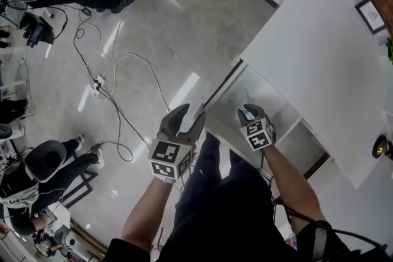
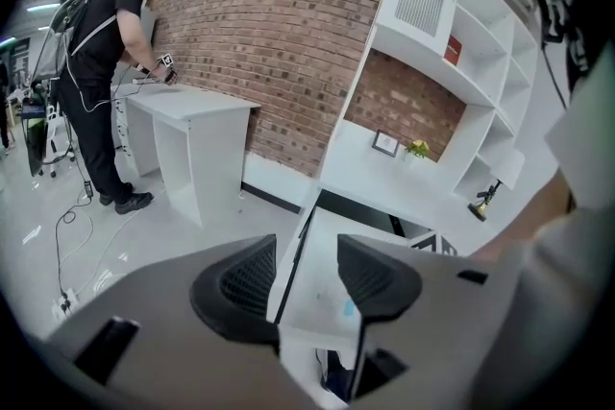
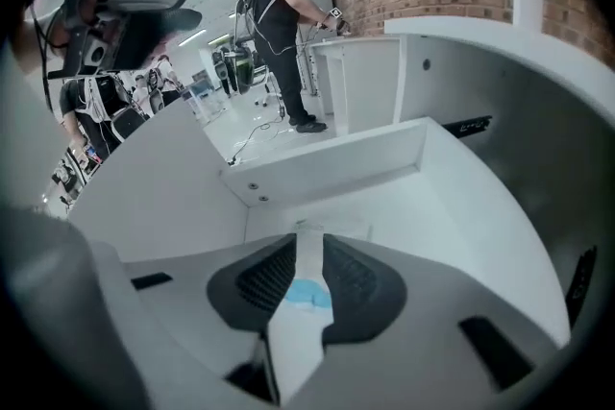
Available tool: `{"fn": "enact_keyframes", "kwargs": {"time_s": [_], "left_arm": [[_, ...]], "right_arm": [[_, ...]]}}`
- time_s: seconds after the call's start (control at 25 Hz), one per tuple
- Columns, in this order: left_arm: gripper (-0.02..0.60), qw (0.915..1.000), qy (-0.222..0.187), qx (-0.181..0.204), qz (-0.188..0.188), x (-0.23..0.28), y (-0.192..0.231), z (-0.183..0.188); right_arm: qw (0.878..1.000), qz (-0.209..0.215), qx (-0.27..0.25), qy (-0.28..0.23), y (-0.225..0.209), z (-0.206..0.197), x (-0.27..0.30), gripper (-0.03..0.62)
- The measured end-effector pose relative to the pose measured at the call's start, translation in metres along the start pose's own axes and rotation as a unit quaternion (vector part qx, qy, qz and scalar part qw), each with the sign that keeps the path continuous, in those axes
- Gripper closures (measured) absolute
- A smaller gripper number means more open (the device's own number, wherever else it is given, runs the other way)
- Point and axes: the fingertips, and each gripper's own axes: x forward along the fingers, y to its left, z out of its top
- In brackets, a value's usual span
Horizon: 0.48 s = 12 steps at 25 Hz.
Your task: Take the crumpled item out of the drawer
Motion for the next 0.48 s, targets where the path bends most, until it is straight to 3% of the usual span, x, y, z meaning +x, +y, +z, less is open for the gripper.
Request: {"fn": "enact_keyframes", "kwargs": {"time_s": [0.24, 0.48], "left_arm": [[0.387, 0.9999, 0.006, -0.011, 0.008, -0.007, 0.012, -0.007], [0.387, 0.9998, 0.004, -0.020, 0.004, -0.008, 0.015, -0.008]], "right_arm": [[1.000, 0.005, -0.001, 0.029, 0.002, -0.017, 0.023, 0.505], [0.996, 0.017, -0.062, 0.059, 0.015, -0.032, 0.036, 0.476]]}}
